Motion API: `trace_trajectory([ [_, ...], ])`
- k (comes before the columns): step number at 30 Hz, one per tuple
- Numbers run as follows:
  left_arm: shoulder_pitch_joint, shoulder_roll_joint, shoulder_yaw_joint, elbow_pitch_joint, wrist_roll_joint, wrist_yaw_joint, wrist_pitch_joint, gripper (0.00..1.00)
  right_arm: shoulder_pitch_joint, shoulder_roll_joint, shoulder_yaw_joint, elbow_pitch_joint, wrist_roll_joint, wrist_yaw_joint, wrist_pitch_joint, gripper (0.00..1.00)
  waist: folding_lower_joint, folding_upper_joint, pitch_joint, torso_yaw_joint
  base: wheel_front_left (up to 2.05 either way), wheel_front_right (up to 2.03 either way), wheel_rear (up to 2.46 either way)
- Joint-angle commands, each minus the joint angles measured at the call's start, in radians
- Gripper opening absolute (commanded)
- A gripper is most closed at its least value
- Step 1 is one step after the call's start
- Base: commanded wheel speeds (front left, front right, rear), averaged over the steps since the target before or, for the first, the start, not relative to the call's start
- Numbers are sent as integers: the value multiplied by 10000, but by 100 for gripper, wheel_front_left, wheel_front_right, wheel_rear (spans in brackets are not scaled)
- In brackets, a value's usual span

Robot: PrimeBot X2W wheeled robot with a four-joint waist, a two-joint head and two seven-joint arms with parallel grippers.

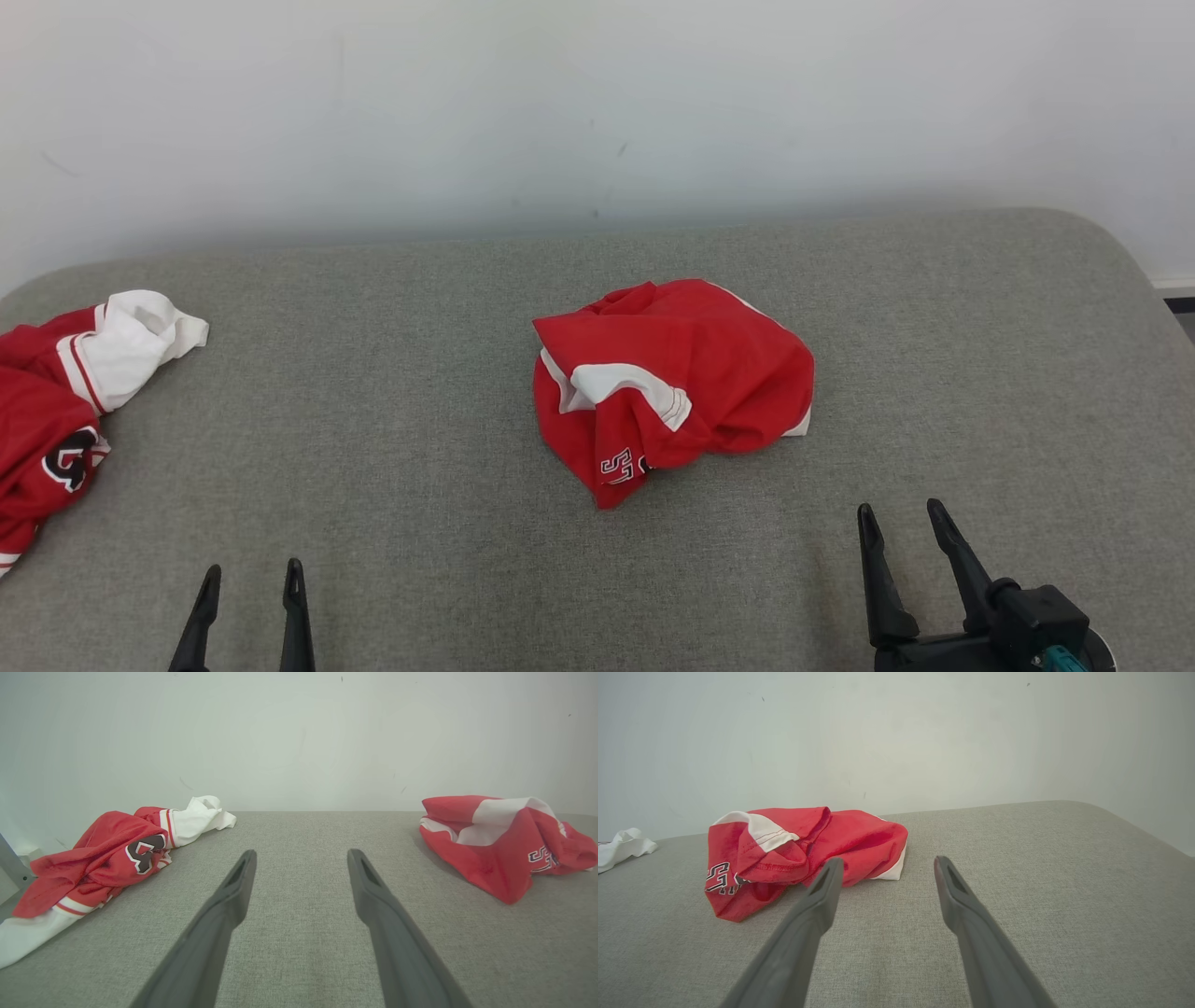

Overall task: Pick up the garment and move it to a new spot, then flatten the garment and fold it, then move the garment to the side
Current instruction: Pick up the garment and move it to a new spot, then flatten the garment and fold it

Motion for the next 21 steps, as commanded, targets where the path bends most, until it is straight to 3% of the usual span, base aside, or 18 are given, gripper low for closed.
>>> trace_trajectory([
  [1, -55, -21, 12, 25, -27, 11, -36, 100, 54, -10, 10, 0, 59, 34, -3, 100, 0, 0, 1, 5, 0, 0, 0],
  [21, -25, -22, 24, -58, -50, 78, -36, 100, -19, -8, 7, -27, 56, 35, -3, 100, 0, 0, 129, 26, 0, 0, 0],
])
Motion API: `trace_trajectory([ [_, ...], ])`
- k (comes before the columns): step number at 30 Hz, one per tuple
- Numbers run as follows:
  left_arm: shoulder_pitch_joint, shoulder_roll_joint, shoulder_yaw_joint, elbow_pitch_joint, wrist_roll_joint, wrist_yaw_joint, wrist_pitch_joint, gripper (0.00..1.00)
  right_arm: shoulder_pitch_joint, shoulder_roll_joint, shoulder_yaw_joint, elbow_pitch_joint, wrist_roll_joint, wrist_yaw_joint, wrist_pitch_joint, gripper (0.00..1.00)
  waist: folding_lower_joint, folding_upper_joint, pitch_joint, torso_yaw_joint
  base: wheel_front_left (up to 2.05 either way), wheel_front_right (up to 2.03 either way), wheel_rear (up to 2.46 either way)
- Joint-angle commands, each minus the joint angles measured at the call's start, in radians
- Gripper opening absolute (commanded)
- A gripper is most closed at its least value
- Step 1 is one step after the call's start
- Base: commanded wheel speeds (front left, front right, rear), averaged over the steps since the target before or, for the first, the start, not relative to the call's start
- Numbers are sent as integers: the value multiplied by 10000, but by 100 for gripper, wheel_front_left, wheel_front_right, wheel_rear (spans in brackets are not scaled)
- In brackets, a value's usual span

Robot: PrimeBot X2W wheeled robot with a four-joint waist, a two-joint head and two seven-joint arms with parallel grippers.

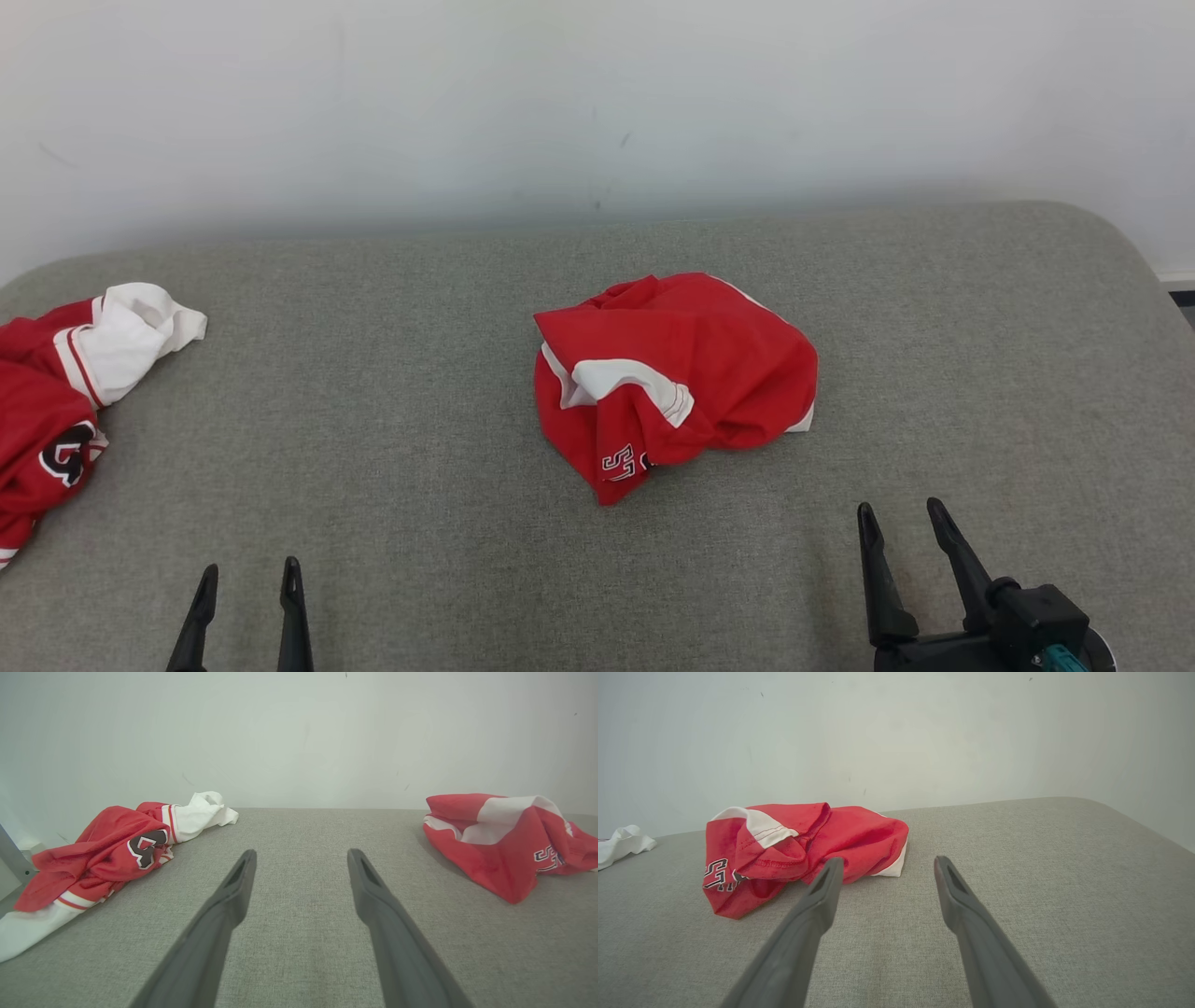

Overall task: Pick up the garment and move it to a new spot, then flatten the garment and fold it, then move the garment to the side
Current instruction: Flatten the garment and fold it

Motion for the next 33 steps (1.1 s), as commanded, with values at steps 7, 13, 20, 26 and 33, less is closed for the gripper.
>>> trace_trajectory([
  [7, -69, -20, 40, -26, -33, 50, -36, 100, -2, -6, 34, 20, 114, 35, -3, 100, 0, 0, 35, 27, 0, 0, 0],
  [13, -274, -20, -144, 85, -160, 72, -36, 100, -491, -5, 334, 187, 282, 35, -3, 100, 0, 0, 160, 307, 0, 0, 0],
  [20, -602, -20, -519, 184, -378, 100, -36, 100, -1826, -8, 892, 1020, 180, 35, -5, 100, 0, 0, 366, 923, 0, 0, 0],
  [26, -733, -17, -858, 220, -550, 114, -36, 100, -2957, -6, 1081, 2139, 407, 35, -3, 100, 0, 0, 553, 1446, 0, 0, 0],
  [33, -1112, -18, -1396, 461, -712, 139, -36, 100, -4630, -8, 861, 4780, 618, 35, -3, 100, 0, 0, 930, 2216, 0, 0, 0],
])
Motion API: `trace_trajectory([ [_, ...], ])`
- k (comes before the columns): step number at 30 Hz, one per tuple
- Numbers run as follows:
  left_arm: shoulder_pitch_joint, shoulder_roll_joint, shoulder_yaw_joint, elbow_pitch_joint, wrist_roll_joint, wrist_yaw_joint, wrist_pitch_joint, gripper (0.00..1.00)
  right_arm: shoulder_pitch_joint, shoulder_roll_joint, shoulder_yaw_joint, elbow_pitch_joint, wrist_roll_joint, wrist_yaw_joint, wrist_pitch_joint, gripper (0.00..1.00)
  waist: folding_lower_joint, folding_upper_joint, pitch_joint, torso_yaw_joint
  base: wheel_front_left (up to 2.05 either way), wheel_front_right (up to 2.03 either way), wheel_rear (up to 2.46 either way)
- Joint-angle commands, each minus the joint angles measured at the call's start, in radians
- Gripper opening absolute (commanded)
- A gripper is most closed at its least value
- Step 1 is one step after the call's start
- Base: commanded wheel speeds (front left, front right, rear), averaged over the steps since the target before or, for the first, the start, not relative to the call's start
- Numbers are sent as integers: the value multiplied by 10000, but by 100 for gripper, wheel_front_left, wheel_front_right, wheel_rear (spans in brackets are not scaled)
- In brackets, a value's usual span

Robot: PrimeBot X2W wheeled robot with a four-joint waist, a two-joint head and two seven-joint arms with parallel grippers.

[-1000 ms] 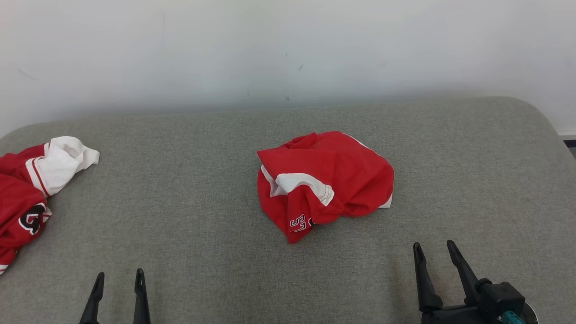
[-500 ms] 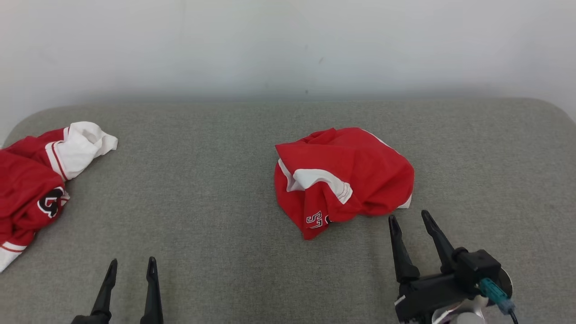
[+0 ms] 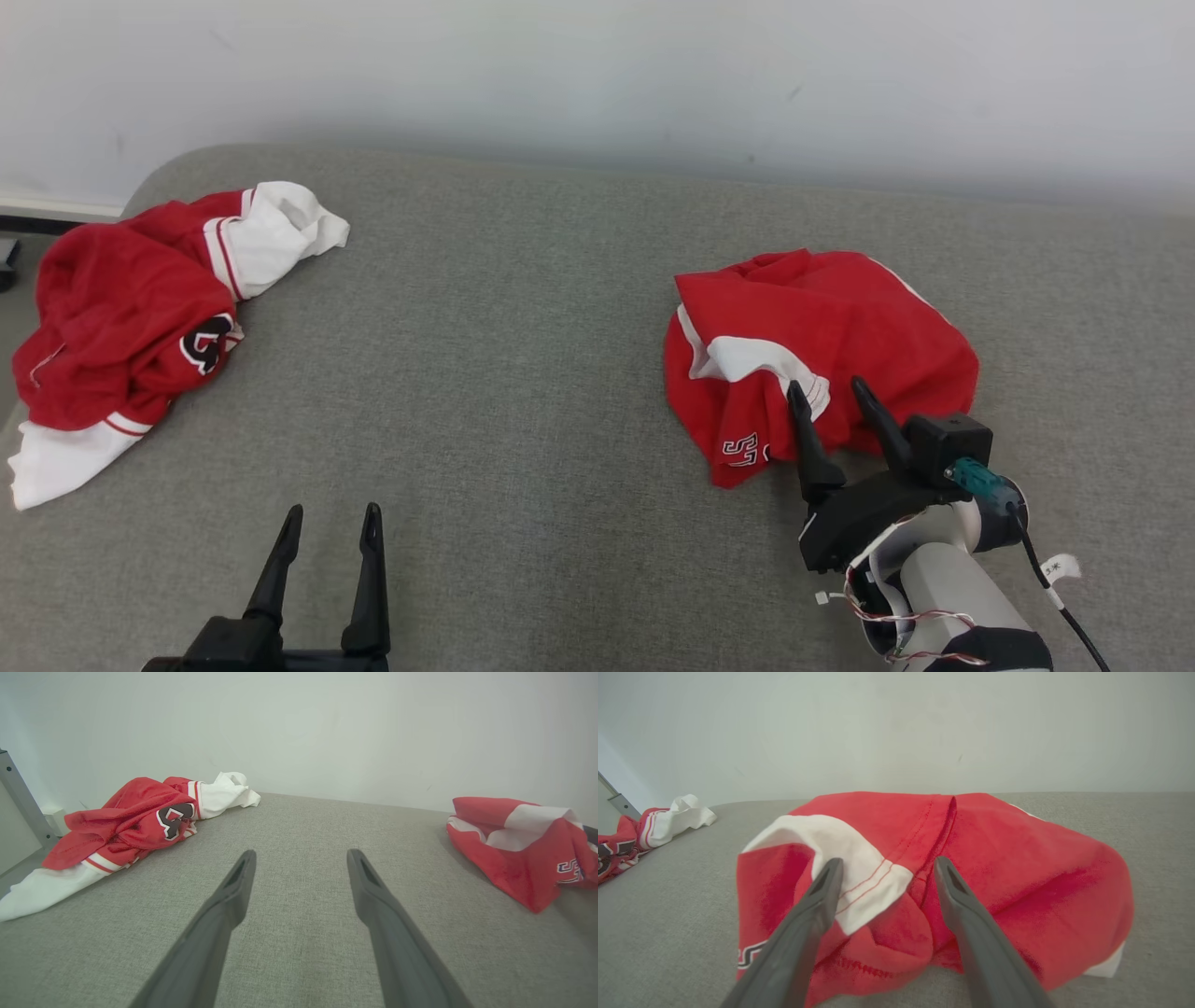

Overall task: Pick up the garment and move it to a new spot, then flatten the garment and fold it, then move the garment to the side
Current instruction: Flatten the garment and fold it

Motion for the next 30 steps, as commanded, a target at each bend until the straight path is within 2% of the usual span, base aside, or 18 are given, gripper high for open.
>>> trace_trajectory([
  [1, -135, -15, -23, 35, -9, 31, -36, 100, -161, -22, -41, 69, 108, 35, -6, 100, -1, -1, 206, 315, 0, 0, 0],
  [5, -174, -17, -130, 93, -42, 10, -36, 100, -504, -11, -31, 1018, 287, 35, -5, 100, -1, -1, 182, 524, 0, 0, 0],
  [6, -181, -15, -139, 100, -50, 9, -36, 100, -560, -13, 59, 1171, 314, 35, -5, 97, -1, -1, 161, 557, 0, 0, 0],
  [7, -174, -12, -139, 100, -59, 8, -36, 100, -574, -11, 161, 1294, 405, 35, -6, 58, -1, -1, 141, 574, 0, 0, 0],
  [8, -165, -14, -148, 100, -69, 4, -36, 100, -603, -13, 229, 1365, 476, 35, -6, 7, -1, -1, 117, 587, 0, 0, 0],
  [9, -137, -15, -152, 106, -76, -1, -36, 100, -609, -17, 280, 1403, 554, 35, -5, 0, -1, -1, 73, 589, 0, 0, 0],
  [17, 35, -14, -90, 149, -104, -48, -36, 100, -258, -14, 502, 592, 474, 35, -6, 0, -1, -1, -194, 341, 0, 0, 0],
  [24, 302, -17, 93, 76, -184, -77, -34, 100, 866, -37, 638, -1195, -89, 35, -5, 0, -1, -1, -409, -288, 0, 0, 0],
  [30, 340, -14, 124, 99, -271, -107, -36, 100, 2590, -515, 234, -2942, -485, 35, -5, 0, -1, -1, -445, -1026, 0, 0, 0],
])
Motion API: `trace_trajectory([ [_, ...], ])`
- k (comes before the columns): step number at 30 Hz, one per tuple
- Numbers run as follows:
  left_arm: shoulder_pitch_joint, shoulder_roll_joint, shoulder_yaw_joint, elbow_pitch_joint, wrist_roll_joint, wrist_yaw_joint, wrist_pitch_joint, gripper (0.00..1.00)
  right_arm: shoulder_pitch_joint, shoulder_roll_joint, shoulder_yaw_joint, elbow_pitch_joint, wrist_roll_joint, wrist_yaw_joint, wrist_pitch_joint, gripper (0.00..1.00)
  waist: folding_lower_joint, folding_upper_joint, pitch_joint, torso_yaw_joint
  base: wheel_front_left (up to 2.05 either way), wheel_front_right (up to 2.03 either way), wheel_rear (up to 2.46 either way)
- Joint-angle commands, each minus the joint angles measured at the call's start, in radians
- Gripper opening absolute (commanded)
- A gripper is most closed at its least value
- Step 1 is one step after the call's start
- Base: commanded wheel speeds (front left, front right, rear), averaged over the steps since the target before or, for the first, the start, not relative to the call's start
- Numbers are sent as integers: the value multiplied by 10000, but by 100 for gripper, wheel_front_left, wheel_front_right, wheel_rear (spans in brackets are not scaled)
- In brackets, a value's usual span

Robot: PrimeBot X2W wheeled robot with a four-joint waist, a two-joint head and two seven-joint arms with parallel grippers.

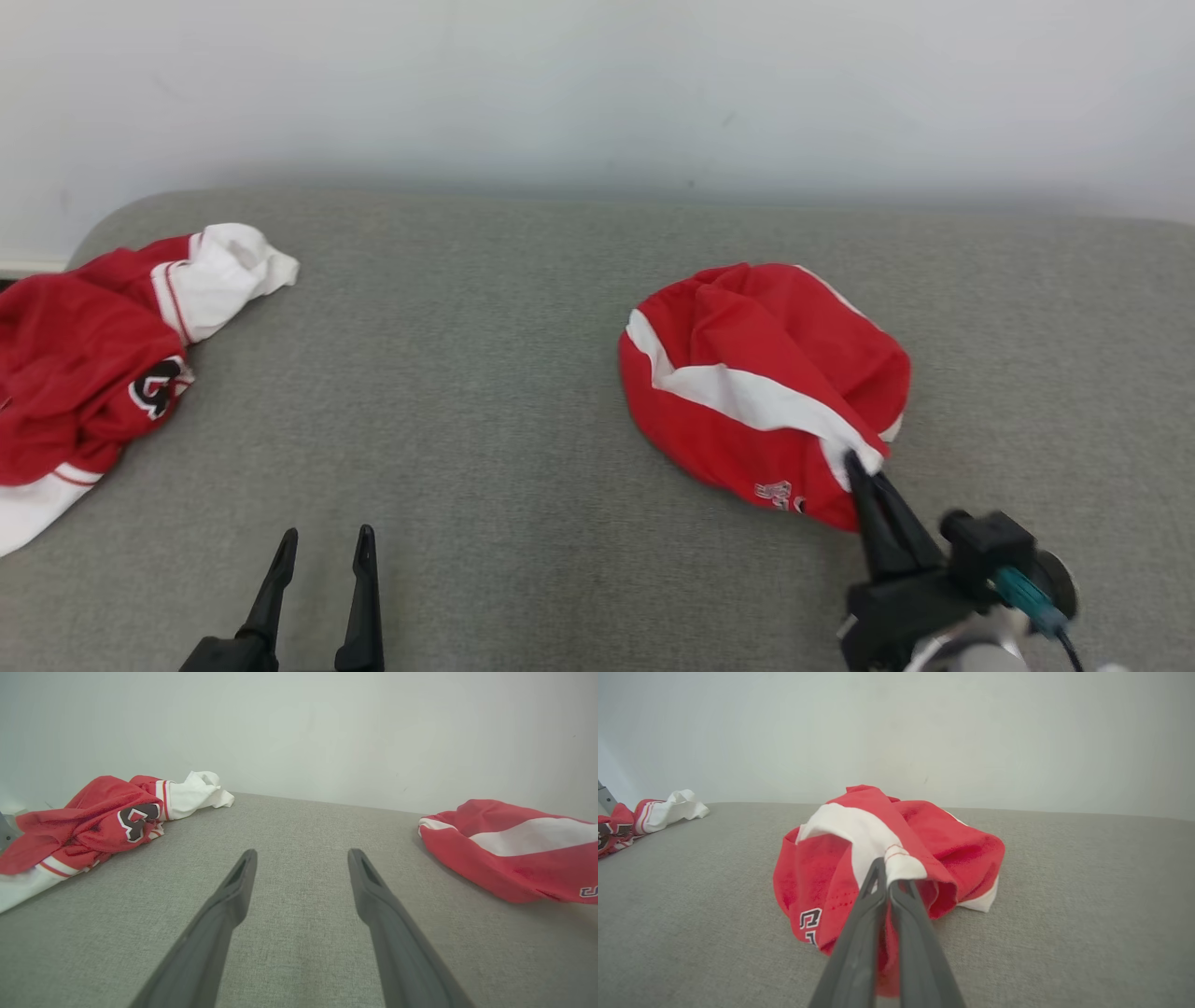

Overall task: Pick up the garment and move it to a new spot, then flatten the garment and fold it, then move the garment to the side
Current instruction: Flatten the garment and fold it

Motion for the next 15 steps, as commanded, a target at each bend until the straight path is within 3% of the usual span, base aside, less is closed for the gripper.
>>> trace_trajectory([
  [1, 27, -14, -6, 12, -40, -30, -34, 100, 600, -228, -254, -436, -125, 35, -6, 0, 0, -1, -56, -550, 0, 0, 0],
  [6, -97, -13, -26, 59, -33, -83, -36, 100, 1932, -388, -1034, -1168, -221, 35, -6, 0, 0, -1, -101, -946, 0, 0, 0],
  [13, -106, -13, 1, 116, 29, -99, -36, 100, 3026, -223, -1338, -758, -330, 35, -5, 0, 0, -1, -173, -1154, 0, 0, 0],
  [14, -76, -13, 5, 137, 45, -109, -36, 100, 3042, -169, -1361, -692, -308, 35, -6, 5, 0, -1, -187, -1181, 0, 0, 0],
  [15, -51, -14, 10, 149, 52, -117, -36, 100, 3005, -118, -1390, -708, -295, 35, -6, 57, 0, -1, -191, -1203, 0, 0, 0],
])
